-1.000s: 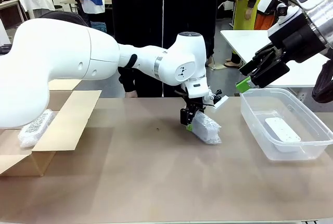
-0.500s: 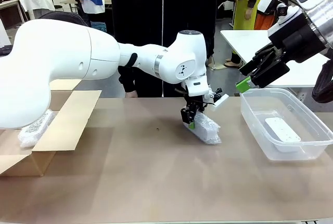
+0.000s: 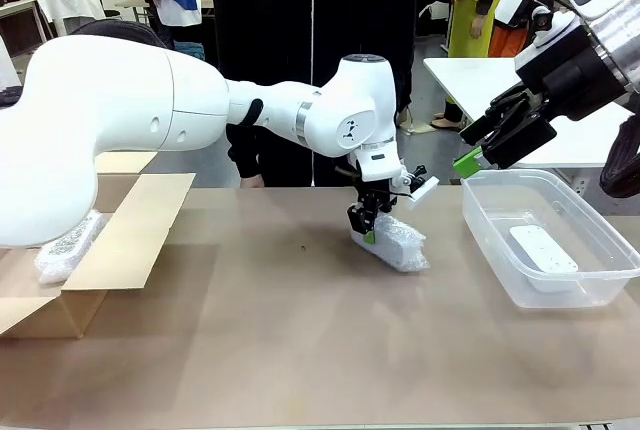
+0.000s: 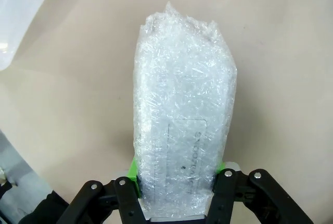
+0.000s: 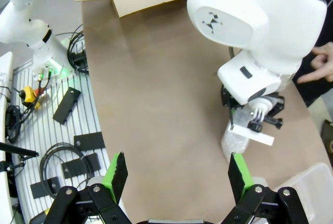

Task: Separate and place wrapped and unwrapped clocks.
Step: Pick up the Digital clock indicated by the person.

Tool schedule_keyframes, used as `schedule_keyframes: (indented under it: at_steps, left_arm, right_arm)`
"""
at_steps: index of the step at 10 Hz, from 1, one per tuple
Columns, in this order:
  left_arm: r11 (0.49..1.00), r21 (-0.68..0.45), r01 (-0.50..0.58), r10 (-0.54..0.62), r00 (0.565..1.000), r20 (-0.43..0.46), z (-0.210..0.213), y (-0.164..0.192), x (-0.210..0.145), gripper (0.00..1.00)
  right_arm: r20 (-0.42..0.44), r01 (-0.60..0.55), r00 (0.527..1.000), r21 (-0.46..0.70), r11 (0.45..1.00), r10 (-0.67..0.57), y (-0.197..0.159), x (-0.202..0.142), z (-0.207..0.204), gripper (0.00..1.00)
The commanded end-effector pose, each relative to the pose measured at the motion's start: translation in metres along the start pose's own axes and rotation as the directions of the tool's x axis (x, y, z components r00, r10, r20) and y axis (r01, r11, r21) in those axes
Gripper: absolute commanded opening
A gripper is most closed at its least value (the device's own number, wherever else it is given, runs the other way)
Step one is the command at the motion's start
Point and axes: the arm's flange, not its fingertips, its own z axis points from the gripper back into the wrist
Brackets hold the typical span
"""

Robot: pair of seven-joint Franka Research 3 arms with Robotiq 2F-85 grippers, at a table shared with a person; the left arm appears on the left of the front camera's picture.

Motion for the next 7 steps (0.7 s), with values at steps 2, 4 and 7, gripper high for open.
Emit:
schedule_keyframes:
  at_steps: [2, 4, 7]
  left_arm:
    - [0.994, 0.031, -0.103, 0.103, 0.995, 0.011, 0.07, -0.018, -0.011, 0.01]
    - [0.971, 0.075, -0.226, 0.226, 0.974, 0.009, 0.125, -0.05, -0.018, 0.01]
    - [0.924, 0.007, -0.383, 0.381, 0.918, -0.111, 0.222, -0.11, -0.006, 0.01]
  right_arm:
    - [0.023, -0.005, 1.0, 0.026, 1.0, 0.005, -0.001, 0.0, -0.001, 1.0]
    - [0.023, -0.005, 1.0, 0.026, 1.0, 0.005, -0.001, 0.0, -0.001, 1.0]
    - [0.023, -0.005, 1.0, 0.026, 1.0, 0.005, -0.001, 0.0, -0.001, 1.0]
